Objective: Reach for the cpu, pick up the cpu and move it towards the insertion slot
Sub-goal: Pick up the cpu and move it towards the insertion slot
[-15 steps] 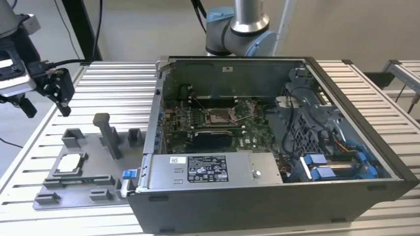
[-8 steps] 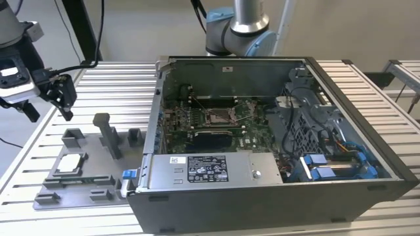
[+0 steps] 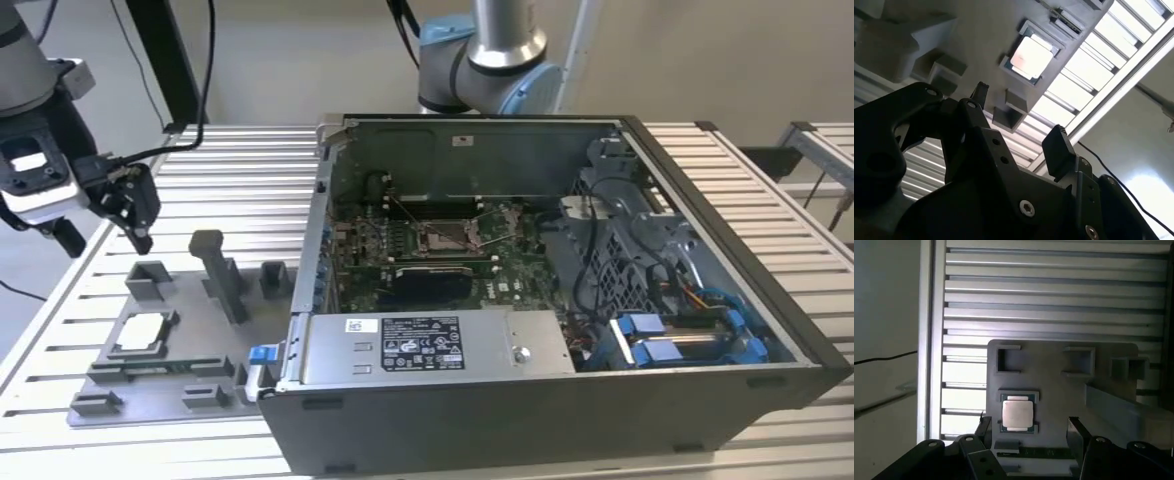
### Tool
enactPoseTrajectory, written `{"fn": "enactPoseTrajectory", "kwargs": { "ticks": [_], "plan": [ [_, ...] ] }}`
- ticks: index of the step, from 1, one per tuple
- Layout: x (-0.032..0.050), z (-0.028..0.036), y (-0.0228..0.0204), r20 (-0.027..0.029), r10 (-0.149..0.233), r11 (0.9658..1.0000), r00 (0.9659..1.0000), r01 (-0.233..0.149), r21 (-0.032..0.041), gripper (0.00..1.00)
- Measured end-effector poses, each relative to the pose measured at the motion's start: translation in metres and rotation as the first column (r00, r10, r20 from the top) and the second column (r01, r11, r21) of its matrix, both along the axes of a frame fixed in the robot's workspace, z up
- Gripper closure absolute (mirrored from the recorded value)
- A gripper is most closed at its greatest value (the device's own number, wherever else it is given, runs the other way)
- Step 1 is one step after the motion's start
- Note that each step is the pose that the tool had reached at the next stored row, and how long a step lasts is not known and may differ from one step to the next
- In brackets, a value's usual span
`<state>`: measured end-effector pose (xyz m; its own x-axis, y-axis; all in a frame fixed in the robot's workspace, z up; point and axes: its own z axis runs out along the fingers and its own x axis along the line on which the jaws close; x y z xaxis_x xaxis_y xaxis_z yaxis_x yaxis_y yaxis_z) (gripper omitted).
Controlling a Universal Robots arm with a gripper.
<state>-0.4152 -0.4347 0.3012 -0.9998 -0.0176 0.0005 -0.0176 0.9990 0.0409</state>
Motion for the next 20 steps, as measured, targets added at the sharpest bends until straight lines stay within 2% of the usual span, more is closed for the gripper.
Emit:
{"fn": "enactPoseTrajectory", "kwargs": {
  "ticks": [10,16,20],
  "plan": [
    [-0.0025,-0.013,-0.0006,0.0,0.0,1.0,1.0,0.0,0.0,0.0],
    [-0.0034,-0.0238,-0.0006,0.0001,0.0,1.0,1.0,0.0,0.0,0.0],
    [-0.0039,-0.0286,-0.0006,0.0,0.0,1.0,1.0,0.0,0.0,0.0]
  ]
}}
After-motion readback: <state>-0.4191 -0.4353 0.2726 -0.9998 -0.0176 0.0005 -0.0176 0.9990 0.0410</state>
